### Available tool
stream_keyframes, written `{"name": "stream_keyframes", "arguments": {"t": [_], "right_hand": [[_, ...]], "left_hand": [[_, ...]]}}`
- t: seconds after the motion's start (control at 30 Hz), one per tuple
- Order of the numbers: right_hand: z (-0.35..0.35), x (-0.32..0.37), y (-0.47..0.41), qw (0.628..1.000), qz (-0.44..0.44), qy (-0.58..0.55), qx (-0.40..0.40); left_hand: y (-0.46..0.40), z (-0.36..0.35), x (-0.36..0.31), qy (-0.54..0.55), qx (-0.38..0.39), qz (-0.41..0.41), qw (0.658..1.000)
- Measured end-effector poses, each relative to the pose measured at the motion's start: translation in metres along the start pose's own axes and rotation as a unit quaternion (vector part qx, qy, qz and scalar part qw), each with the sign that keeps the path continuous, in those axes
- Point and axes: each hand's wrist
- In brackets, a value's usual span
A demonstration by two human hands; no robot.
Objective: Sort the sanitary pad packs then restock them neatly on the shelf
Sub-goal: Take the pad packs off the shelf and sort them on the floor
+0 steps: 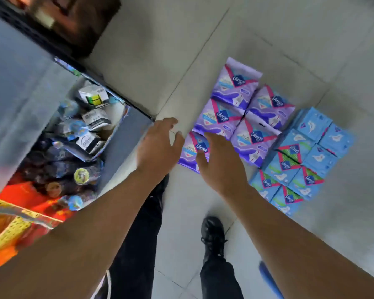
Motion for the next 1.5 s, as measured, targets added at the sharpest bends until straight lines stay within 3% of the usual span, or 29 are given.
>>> {"name": "stream_keyframes", "arguments": {"t": [0.13,0.3,0.5,0.67,0.87,1.0,1.13,1.27,1.5], "right_hand": [[0.077,0.087,0.021,0.985,0.167,0.032,-0.016],[0.125,0.196,0.059,0.937,0.335,0.093,-0.024],[0.104,0.311,0.110,0.880,0.464,0.101,-0.012],[0.053,0.383,0.136,0.835,0.538,0.116,0.001],[-0.018,0.455,0.143,0.836,0.538,0.100,0.042],[-0.065,0.497,0.133,0.865,0.485,0.090,0.090],[-0.111,0.528,0.121,0.899,0.412,0.082,0.124],[-0.151,0.543,0.104,0.921,0.360,0.055,0.138],[-0.188,0.537,0.090,0.933,0.337,-0.034,0.124]], "left_hand": [[0.055,0.100,-0.038,0.013,-0.139,0.013,0.990],[0.134,0.217,-0.032,0.026,-0.296,0.057,0.953],[0.213,0.302,0.045,-0.020,-0.393,0.148,0.907],[0.258,0.337,0.131,-0.048,-0.418,0.219,0.881],[0.265,0.364,0.223,-0.009,-0.428,0.282,0.859],[0.242,0.379,0.272,0.039,-0.422,0.276,0.863],[0.216,0.390,0.315,0.030,-0.366,0.298,0.881],[0.195,0.394,0.345,0.081,-0.342,0.299,0.887],[0.172,0.384,0.368,0.199,-0.371,0.246,0.873]]}}
Point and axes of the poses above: each hand's wrist, its own y-axis away from the middle knuckle, its own z-axis out of the back of the hand, x = y × z, and after that the axes turned 4 degrees about -x, right-handed
